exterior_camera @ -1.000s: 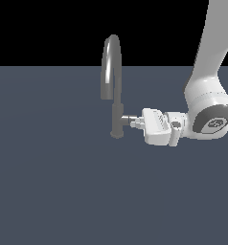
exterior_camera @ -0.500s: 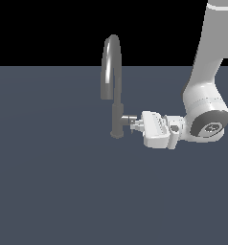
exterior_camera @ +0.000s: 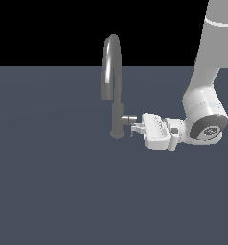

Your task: Turn on the faucet by rotating a designated handle.

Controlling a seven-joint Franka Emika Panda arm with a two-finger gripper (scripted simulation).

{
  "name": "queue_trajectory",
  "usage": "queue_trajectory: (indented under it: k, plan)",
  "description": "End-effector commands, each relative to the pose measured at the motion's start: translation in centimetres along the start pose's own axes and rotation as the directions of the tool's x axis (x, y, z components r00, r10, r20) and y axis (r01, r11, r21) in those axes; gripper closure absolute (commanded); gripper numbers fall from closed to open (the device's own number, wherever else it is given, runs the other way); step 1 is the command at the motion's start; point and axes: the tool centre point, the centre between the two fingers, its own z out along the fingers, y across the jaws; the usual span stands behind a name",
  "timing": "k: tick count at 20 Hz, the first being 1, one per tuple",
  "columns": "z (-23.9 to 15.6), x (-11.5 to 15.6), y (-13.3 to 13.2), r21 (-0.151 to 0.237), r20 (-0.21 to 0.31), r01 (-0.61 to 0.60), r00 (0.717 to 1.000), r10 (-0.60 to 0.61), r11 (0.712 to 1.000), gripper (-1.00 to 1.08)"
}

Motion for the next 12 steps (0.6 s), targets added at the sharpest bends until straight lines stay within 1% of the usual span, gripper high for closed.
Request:
queue_trajectory:
  k: [1, 12]
  plan:
    - [0.2, 1.2, -0.3, 0.005, -0.007, -0.011, 1.000, 0.011, 1.000, 1.08]
    - [0.3, 5.0, -1.5, 0.014, -0.018, -0.045, 0.999, 0.046, 0.999, 1.08]
